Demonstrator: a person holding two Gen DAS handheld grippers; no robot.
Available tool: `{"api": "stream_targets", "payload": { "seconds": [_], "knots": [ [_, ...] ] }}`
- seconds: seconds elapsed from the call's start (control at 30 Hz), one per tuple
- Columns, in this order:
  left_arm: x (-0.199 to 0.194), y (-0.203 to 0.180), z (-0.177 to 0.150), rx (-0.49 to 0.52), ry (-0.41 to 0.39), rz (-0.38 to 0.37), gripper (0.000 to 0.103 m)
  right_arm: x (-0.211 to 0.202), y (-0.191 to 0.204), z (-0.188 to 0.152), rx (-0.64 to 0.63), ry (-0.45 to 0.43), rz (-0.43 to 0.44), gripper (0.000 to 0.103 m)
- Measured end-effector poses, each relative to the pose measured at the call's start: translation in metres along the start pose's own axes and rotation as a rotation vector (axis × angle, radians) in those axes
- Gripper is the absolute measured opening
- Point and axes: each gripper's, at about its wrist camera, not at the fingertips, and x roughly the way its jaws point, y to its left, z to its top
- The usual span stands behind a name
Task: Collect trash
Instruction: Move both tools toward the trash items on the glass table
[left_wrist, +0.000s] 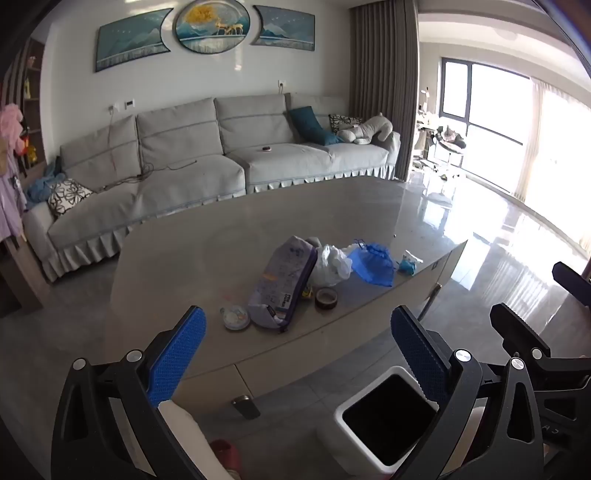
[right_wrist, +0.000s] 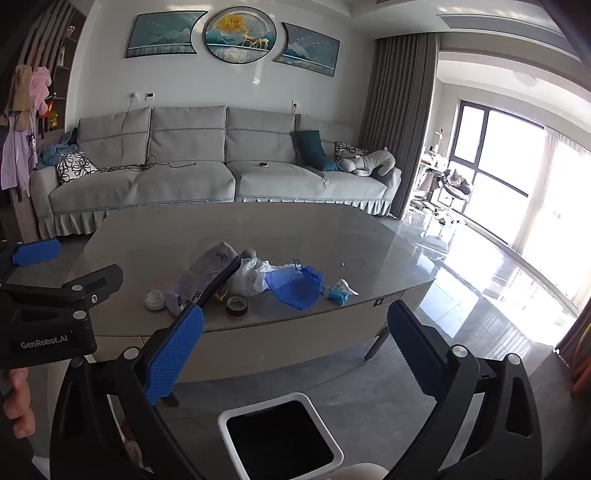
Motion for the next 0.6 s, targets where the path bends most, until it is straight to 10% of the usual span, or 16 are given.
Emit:
{"api": "stream_targets", "payload": {
  "seconds": [0.6],
  "knots": [
    [-0.008, 0.002, 0.007, 0.046, -0.078, -0.002, 0.099, 0.005, -0.002, 0.003, 0.001, -0.006, 0.004, 0.099]
  ]
}}
